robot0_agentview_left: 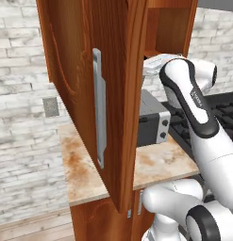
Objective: Pick the water bottle from the counter and place it in the open cabinet.
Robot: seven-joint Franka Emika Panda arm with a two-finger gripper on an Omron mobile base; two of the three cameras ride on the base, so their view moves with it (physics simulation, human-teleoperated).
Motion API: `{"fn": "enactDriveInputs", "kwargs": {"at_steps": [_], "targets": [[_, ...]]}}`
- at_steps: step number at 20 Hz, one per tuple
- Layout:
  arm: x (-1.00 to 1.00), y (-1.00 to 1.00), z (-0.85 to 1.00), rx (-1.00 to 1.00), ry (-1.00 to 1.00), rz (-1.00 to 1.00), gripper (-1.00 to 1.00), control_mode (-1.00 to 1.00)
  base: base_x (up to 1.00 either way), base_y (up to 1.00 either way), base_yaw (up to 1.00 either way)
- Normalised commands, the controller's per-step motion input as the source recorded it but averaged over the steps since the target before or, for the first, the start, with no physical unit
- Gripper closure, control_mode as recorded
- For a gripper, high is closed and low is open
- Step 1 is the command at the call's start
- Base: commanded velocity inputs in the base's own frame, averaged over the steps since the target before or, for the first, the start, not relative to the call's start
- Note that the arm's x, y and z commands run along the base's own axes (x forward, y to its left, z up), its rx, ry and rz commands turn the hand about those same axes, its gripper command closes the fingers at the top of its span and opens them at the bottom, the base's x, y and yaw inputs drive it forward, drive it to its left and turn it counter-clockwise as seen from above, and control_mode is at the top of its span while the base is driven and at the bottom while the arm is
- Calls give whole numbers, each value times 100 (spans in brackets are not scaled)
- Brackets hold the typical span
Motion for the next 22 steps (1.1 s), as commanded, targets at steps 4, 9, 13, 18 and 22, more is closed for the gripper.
{"fn": "enactDriveInputs", "kwargs": {"at_steps": [4,9,13,18,22], "targets": [[-29,0,81,9,0,-34,100,-100,0,0,0],[0,0,81,9,0,-22,100,-100,0,0,0],[-1,0,48,6,-3,-11,100,-100,0,0,0],[0,-5,0,0,0,0,100,-100,0,0,0],[0,-29,-2,6,5,0,100,-100,0,0,0]]}}
